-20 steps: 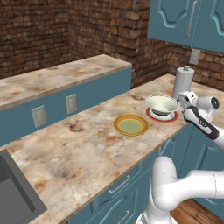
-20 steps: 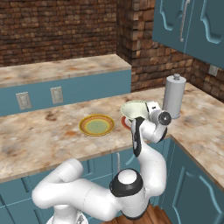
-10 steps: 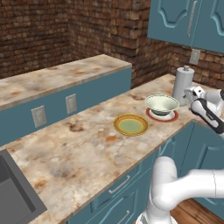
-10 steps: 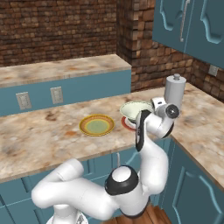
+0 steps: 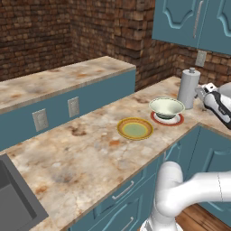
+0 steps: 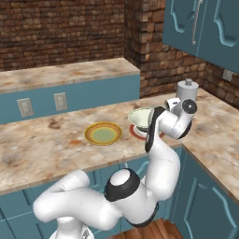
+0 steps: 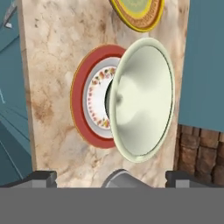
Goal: Move the bowls from the cabinet to the plates on the dining table.
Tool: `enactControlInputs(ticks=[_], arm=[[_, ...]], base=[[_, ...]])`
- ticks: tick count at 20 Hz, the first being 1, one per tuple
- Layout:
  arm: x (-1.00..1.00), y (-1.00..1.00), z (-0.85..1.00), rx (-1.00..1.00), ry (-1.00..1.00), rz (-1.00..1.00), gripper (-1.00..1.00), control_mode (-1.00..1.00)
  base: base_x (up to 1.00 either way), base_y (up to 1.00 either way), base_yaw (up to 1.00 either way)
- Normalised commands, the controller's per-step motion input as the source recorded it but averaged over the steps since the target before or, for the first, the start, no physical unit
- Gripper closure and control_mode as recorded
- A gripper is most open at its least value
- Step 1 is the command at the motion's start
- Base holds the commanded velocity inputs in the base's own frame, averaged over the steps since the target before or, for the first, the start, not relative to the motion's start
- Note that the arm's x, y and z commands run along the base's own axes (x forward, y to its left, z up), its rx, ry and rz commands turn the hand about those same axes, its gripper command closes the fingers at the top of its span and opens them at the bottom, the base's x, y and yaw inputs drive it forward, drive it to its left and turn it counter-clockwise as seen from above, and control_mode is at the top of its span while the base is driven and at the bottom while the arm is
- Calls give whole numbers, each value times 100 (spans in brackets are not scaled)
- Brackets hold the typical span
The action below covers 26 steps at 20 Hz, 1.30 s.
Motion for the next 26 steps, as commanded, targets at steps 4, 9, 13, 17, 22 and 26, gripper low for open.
enactControlInputs(ticks=[4, 9, 13, 17, 22, 26], arm=[[-39, -12, 33, -2, 9, -1, -100, -100], [-54, -4, 27, -1, 3, 0, -100, -100], [-59, 0, 35, -1, 0, 0, -100, -100], [-62, 0, 38, -1, 0, 0, -100, -100], [-65, 0, 43, -3, 0, 0, -100, -100], [-69, 0, 46, -4, 0, 0, -100, -100]], base=[[0, 0, 0], [0, 0, 0], [0, 0, 0], [0, 0, 0], [0, 0, 0], [0, 0, 0]])
